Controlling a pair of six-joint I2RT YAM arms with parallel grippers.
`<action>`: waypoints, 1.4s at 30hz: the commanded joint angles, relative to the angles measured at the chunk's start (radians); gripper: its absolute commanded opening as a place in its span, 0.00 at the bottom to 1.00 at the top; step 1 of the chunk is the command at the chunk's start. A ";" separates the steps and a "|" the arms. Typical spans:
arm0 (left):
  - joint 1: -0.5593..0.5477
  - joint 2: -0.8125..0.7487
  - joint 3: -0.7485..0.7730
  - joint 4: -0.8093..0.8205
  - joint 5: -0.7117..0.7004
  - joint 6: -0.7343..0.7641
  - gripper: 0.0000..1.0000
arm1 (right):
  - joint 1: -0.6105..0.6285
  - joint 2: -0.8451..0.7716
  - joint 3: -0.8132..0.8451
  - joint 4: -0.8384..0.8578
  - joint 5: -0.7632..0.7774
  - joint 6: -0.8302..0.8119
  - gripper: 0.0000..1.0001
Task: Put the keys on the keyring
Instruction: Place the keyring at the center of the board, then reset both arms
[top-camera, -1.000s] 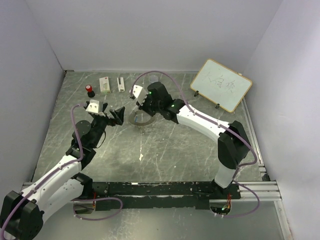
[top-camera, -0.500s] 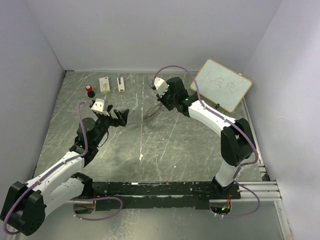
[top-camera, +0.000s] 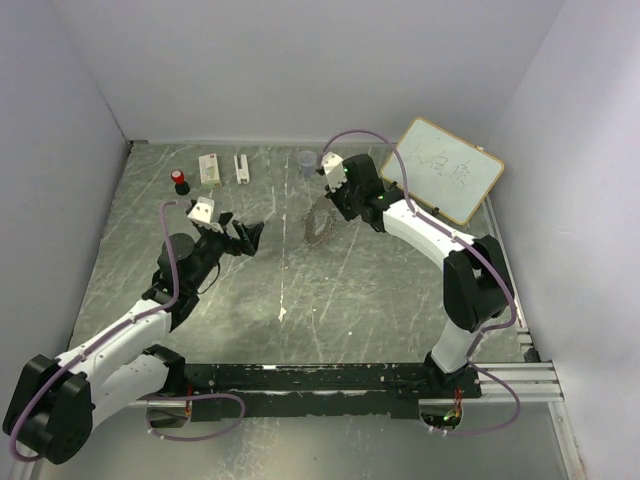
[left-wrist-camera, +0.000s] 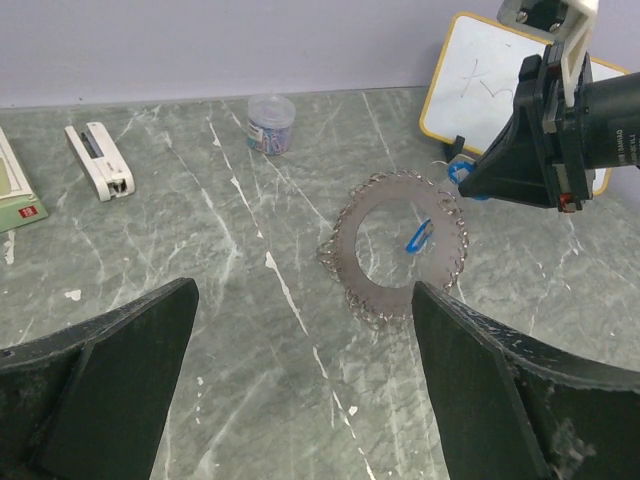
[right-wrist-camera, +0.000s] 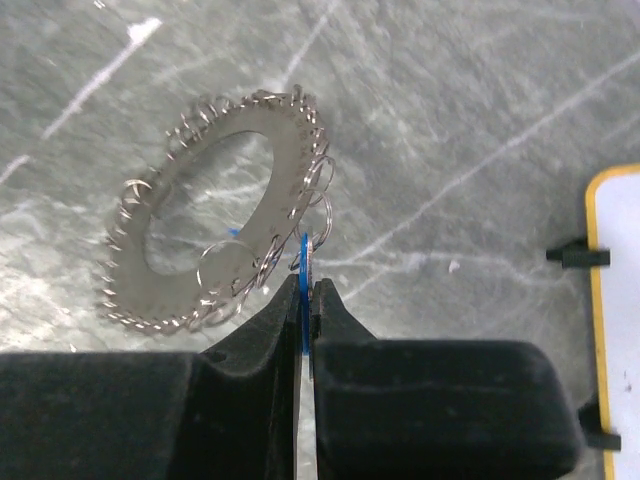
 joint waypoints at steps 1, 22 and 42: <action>0.007 0.015 0.024 0.048 0.038 -0.015 1.00 | -0.020 -0.044 -0.045 -0.007 0.051 0.054 0.00; 0.007 0.082 0.032 0.090 0.083 -0.033 1.00 | -0.086 -0.117 -0.117 -0.088 0.251 0.165 0.88; 0.005 0.030 0.125 -0.099 0.016 -0.136 1.00 | -0.087 -0.709 -0.617 0.417 0.442 0.685 1.00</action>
